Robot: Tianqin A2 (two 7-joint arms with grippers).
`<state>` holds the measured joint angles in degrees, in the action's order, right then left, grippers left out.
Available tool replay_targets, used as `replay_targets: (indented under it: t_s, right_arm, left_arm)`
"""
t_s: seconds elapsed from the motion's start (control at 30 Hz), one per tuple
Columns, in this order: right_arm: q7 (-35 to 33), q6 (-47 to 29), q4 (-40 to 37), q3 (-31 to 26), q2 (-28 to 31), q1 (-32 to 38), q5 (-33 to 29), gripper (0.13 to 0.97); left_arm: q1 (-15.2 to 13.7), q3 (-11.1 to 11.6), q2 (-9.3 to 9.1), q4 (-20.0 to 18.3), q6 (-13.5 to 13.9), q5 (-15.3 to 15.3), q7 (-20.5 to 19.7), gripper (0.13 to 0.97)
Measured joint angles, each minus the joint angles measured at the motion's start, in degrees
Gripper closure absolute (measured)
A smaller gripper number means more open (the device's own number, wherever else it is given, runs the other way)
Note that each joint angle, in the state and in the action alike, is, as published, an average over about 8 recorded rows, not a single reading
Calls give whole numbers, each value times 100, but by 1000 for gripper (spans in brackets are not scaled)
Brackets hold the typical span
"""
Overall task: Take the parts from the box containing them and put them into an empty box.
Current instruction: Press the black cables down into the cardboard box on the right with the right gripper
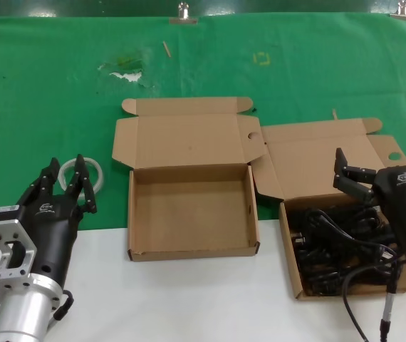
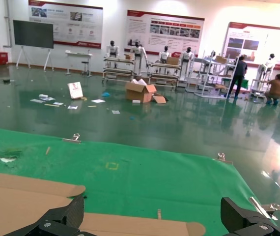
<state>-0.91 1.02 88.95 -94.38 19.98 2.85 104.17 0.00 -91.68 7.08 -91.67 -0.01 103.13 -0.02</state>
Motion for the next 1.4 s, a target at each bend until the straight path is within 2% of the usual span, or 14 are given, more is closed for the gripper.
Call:
replay_targets:
  t_s: [0.03,0.17,0.33,0.43,0.8,1.1,1.4]
  right_arm:
    - [6,37,7,-57,67,7,42,129]
    - [19,185,36,-329,385,60,254,129]
    - [51,254,64,-681,845,188,509,129]
    - [81,212,72,-879,1138,291,602,129]
    - [339,-221,81,-1539,2320,637,682,129]
    - [820,-1301,-73,-1774,3097,1045,332,129]
    - [1928,-3191,-444,-2226,3714,1990,-490,129]
  left_arm:
    - [0,0,0,0,0,0,0,766]
    - [0,0,0,0,0,0,-1,766]
    - [0,0,-1,0,0,-1,-1,841]
    - [0,0,-1,0,0,-1,-1,886]
    - [0,0,-2,0,0,-2,1,939]
    - [0,0,-3,0,0,-1,1,941]
    - [0,0,-5,0,1,-1,1,941]
